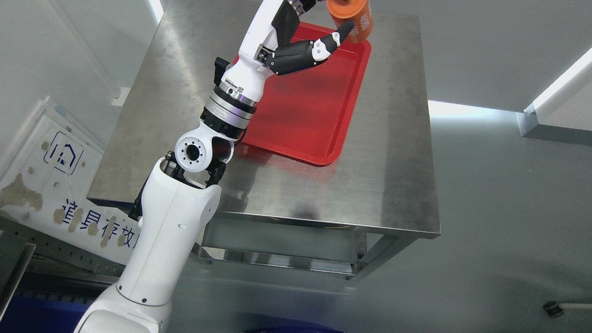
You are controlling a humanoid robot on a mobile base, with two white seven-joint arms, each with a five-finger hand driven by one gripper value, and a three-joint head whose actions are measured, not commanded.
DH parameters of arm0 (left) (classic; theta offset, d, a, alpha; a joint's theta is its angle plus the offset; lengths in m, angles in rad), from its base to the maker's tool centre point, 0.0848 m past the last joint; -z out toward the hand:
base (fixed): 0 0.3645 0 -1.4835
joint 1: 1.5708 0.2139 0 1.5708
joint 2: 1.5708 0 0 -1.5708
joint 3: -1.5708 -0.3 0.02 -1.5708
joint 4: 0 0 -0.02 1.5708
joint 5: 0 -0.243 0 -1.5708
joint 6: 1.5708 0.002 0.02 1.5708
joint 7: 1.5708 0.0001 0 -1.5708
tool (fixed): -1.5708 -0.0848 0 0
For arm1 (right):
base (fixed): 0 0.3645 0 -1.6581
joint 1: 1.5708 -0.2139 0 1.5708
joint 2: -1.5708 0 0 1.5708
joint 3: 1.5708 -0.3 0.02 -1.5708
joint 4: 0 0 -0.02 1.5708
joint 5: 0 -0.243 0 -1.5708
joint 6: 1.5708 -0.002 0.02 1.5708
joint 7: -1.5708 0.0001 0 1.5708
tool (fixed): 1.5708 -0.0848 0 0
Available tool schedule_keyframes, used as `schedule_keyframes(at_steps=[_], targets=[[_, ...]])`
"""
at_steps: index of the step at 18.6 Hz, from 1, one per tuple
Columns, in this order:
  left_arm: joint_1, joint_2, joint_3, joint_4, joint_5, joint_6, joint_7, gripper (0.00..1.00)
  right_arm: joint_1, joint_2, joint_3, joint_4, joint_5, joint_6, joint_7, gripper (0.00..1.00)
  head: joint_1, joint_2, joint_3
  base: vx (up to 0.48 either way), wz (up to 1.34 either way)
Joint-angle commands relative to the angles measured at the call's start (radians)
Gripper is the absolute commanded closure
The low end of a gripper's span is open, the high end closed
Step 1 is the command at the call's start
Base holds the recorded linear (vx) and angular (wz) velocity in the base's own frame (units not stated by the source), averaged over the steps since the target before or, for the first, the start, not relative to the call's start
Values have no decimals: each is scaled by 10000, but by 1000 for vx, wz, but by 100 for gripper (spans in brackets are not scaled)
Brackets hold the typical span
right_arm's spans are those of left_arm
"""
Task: Grab orange capacitor from left shelf to right desk
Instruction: 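Lower the capacitor into the red tray with the left hand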
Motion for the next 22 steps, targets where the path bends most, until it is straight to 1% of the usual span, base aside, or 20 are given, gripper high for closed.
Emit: schedule_keyframes(at_steps=[1,3,6,9,14,16,17,21,22], targets=[[383,174,254,500,-958,554,-27,97,337,-175,-107,-230,0,-3,8,0,0,0,0,56,-25],[888,174,391,609,-1772,599,-88,96,337,-175,-123,-230,0,-3,-8,0,0,0,0,41,-27],[1442,174,895,501,-1790,569,-73,96,337,-175,-107,-230,0,-3,8,0,0,0,0,9,-10],[1413,174,1464,501,-1790,370,-42,95,337,-175,-123,-230,0,-3,8,0,0,0,0,-4,0],[1076,174,1817,562,-1806,79,96,94,337,-175,-123,-230,0,-3,-8,0,0,0,0,-7,0],[938,174,1895,593,-1836,139,81,93,337,-175,-123,-230,0,-3,-8,0,0,0,0,0,0],[937,174,1880,700,-1852,200,96,91,337,-175,-108,-230,0,-3,8,0,0,0,0,-1,-19],[799,174,1757,1543,-1898,155,111,74,337,-175,-107,-230,0,-3,-8,0,0,1,0,0,-5],[784,174,1711,1590,-1913,155,111,72,337,-175,-107,-230,0,-3,-8,0,0,1,0,0,0]])
